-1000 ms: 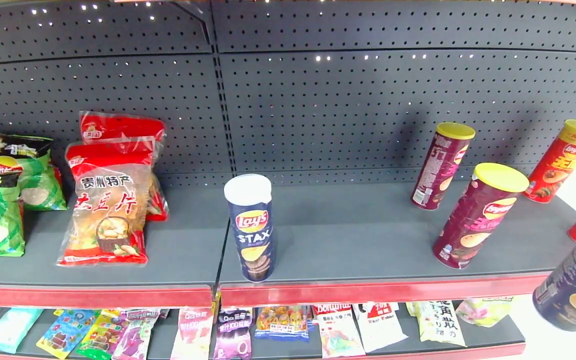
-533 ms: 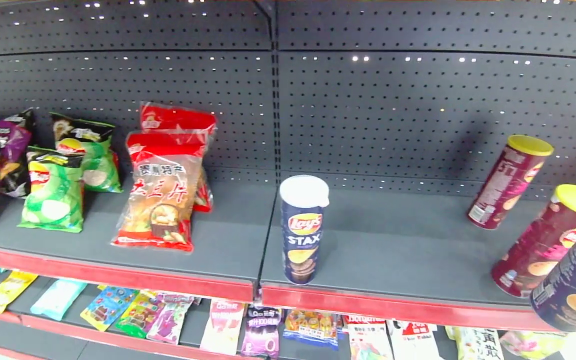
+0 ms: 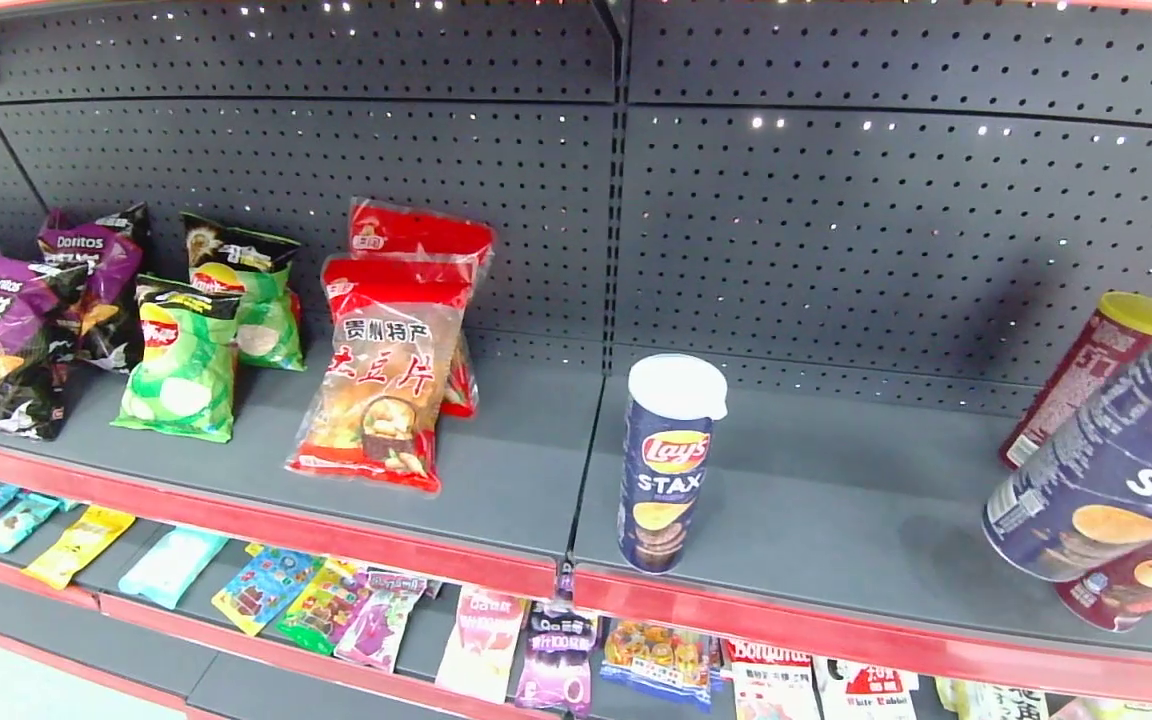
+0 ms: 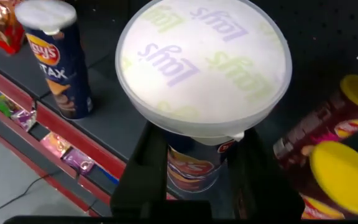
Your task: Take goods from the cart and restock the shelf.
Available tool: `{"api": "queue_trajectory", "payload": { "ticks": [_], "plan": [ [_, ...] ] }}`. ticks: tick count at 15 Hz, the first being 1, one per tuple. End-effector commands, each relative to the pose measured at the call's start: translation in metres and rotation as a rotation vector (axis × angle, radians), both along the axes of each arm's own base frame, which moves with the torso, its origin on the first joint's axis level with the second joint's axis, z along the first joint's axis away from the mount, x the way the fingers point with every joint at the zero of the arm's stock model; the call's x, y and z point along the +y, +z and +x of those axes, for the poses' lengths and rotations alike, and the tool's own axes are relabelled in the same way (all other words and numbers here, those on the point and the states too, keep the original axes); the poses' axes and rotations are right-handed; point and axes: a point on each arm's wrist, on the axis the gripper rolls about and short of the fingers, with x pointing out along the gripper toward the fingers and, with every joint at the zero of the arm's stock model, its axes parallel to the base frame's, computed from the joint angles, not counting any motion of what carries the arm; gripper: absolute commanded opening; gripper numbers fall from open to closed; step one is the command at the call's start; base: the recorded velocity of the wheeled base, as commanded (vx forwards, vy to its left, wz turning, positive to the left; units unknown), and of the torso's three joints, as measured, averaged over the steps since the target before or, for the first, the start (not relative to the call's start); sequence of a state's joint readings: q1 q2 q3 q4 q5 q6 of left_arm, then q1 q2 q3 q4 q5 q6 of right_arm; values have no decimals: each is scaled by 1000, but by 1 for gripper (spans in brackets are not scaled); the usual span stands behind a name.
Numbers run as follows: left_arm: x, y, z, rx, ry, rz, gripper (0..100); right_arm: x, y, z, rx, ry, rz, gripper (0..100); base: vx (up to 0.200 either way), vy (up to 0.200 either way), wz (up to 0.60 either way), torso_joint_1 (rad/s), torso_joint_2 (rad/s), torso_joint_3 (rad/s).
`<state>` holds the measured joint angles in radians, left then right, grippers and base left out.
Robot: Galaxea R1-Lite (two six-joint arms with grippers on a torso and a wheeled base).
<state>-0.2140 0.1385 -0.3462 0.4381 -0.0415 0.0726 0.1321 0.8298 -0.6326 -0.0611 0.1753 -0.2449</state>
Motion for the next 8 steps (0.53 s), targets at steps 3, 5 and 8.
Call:
{"api": "queue_trajectory", "payload": {
  "ticks": [3, 5, 8],
  "plan": [
    [-4, -13, 9, -107, -54, -46, 100, 28, -6, 73, 91, 110, 48, 0, 0, 0, 0, 0, 0, 0],
    [-3, -22, 18, -169, 91, -40, 100, 34, -9, 86, 119, 122, 43, 0, 0, 0, 0, 0, 0, 0],
    [-4, -12, 14, -133, 322, -56, 100, 35, -13, 86, 145, 127, 65, 0, 0, 0, 0, 0, 0, 0]
  ]
}}
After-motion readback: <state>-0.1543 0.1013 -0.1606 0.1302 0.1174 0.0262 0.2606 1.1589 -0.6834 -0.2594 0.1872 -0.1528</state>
